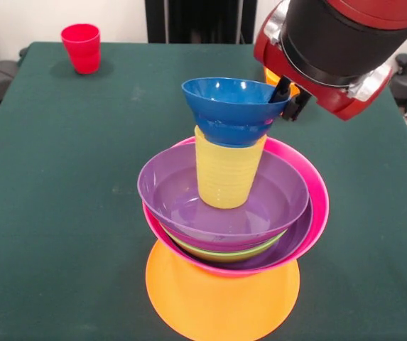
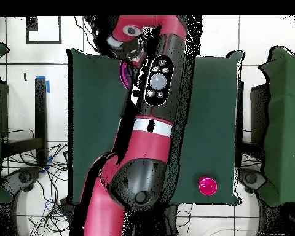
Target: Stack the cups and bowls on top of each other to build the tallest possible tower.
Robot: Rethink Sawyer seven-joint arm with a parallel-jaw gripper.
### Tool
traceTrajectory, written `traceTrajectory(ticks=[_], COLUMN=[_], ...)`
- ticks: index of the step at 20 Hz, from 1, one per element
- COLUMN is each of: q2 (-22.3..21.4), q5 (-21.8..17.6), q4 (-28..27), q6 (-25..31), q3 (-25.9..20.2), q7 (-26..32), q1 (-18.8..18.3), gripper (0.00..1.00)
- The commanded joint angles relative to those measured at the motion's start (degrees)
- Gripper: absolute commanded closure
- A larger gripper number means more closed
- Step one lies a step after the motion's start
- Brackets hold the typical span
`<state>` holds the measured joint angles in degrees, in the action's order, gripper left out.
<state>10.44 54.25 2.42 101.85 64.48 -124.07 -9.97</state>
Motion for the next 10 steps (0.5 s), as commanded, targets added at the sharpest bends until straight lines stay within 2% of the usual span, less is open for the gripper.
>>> traceTrajectory(ticks=[1, 10], q2=[0.98, 1.13], q5=[2.71, 5.01], q4=[0.1, 0.41], q6=[-4.25, -4.71], q3=[4.06, 7.87], q7=[0.23, 1.48], q1=[-0.83, -1.18], gripper=[1.0, 1.0])
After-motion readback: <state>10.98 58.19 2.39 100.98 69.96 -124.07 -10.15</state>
